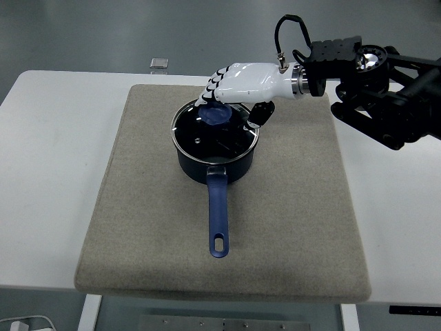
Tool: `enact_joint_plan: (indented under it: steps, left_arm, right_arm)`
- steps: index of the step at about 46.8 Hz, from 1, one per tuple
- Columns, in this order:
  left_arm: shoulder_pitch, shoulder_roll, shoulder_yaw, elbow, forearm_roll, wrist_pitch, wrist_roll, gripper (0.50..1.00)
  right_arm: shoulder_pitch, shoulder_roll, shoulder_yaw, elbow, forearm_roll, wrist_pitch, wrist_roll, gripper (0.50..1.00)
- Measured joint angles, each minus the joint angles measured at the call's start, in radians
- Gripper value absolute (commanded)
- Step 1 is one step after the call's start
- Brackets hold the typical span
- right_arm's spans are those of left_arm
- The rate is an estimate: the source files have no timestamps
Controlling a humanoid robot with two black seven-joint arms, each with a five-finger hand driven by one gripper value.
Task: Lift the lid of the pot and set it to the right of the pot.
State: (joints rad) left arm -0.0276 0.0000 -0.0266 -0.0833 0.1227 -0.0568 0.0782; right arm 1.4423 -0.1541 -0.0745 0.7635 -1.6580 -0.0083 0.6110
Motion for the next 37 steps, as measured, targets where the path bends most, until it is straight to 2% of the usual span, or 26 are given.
enact_joint_plan:
  steps: [16,21,37]
  left_arm:
    - [0.0,0.0,0.0,0.0,0.0,0.0,0.0,1.0]
    - [0.0,0.0,0.0,0.0,0.0,0.0,0.0,1.0]
    - [0.0,0.0,0.0,0.0,0.0,0.0,0.0,1.0]
  right_arm:
    - [-0.003,0.0,-0.001,0.0,0.001,0.001,0.0,0.877]
    - [-0.005,0.0,-0.001,0.0,0.003,0.003,0.0,0.844]
    - [-0.001,0.021,0.002,0.015,0.011,0.007,-0.001,0.846]
